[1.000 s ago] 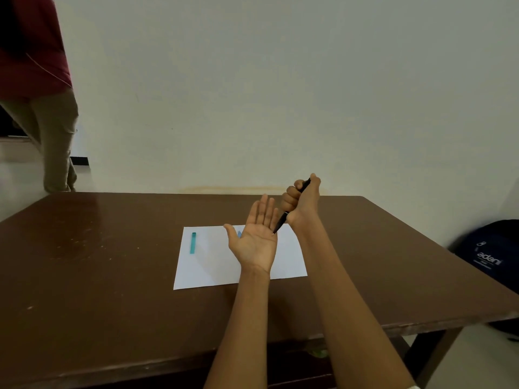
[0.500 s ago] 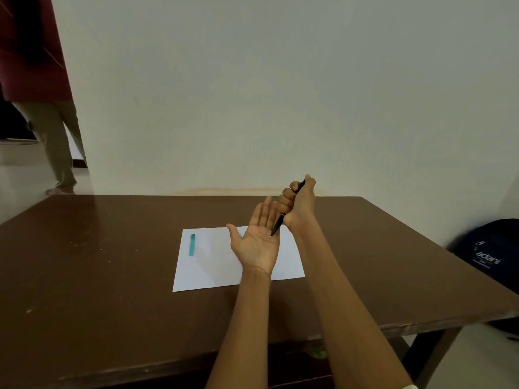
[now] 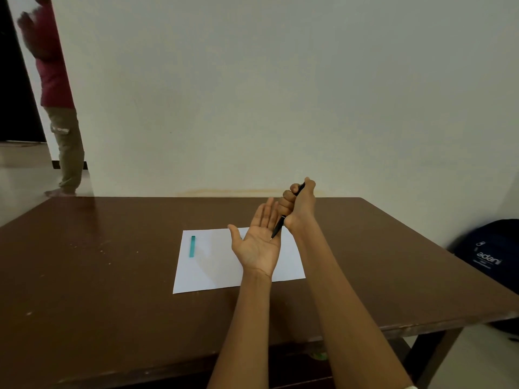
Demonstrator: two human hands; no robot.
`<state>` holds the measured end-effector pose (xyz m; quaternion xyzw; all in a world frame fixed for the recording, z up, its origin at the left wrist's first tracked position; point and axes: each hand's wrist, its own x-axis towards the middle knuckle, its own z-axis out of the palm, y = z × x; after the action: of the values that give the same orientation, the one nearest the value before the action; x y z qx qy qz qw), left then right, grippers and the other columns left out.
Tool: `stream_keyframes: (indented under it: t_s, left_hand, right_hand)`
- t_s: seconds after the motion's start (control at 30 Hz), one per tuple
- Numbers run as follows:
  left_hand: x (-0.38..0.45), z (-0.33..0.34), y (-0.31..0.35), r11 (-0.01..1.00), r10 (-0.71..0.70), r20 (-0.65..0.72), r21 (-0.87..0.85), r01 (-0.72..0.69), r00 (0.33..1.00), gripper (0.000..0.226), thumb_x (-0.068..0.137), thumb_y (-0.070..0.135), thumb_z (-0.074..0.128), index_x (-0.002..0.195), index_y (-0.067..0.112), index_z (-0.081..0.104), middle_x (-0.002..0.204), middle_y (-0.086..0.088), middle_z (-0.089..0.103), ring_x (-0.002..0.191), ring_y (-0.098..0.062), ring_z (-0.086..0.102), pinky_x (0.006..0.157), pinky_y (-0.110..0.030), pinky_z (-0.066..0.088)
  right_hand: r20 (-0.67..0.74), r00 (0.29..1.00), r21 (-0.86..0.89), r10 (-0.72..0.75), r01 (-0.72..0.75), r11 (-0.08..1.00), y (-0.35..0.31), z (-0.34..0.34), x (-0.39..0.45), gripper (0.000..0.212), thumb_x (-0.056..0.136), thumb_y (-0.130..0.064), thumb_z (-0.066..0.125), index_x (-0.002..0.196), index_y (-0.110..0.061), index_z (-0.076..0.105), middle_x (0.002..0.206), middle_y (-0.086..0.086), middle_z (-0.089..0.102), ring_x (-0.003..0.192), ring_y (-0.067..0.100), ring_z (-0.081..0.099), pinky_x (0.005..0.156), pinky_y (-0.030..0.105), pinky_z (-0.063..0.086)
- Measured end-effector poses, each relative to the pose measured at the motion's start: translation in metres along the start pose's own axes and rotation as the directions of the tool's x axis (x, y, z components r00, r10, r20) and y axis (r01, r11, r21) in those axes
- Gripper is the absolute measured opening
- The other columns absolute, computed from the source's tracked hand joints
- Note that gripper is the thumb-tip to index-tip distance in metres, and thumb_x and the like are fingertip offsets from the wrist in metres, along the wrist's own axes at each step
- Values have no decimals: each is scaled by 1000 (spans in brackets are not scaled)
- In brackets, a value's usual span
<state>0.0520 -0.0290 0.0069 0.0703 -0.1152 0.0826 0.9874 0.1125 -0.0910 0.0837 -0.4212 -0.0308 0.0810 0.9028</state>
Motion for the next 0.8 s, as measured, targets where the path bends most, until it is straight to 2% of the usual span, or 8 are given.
stream_keyframes:
  t_s: [0.47, 0.57, 0.63, 0.7, 0.8]
  left_hand:
    - [0, 1, 1, 999, 1, 19, 55, -2, 1000, 84, 89, 67, 20, 138, 0, 35, 138, -20, 48, 129, -33, 44, 110, -44, 29]
    - [1, -1, 7, 998, 37, -15, 58, -36, 999, 81, 90, 65, 23, 136, -1, 36, 139, -21, 46, 129, -35, 43, 111, -45, 29]
    - [4, -2, 16, 994, 47, -43, 103, -43, 998, 78, 91, 63, 25, 137, 0, 35, 139, -20, 46, 129, -35, 43, 112, -43, 29]
    - [7, -3, 23, 983, 41, -68, 182, -28, 997, 76, 92, 60, 25, 138, 0, 35, 137, -19, 48, 128, -35, 45, 110, -42, 32]
    - [10, 0, 26, 944, 23, -85, 330, 7, 996, 74, 93, 59, 27, 138, 1, 35, 134, -20, 50, 125, -34, 48, 110, -41, 33]
  right_hand:
    - [-9, 1000, 8, 1, -1, 1000, 0, -2, 2, 48, 95, -46, 31, 57, -18, 31, 41, -7, 23, 32, 9, 14, 31, 15, 14]
    - [49, 994, 56, 97, -100, 993, -6, -8, 6, 50, 93, -55, 34, 64, -15, 42, 47, -5, 31, 34, 8, 20, 32, 17, 18]
    - [121, 978, -11, 168, -168, 986, -12, -13, 8, 44, 95, -47, 33, 82, -10, 52, 58, -1, 38, 39, 10, 28, 34, 19, 25]
    - [149, 969, -123, 198, -181, 976, -13, -19, 8, 34, 96, -26, 31, 102, -2, 54, 66, 2, 40, 48, 12, 35, 39, 21, 33]
    - [157, 962, -217, 222, -185, 958, -4, -31, 8, 25, 98, -9, 33, 105, 4, 53, 71, 6, 41, 59, 14, 42, 47, 23, 46]
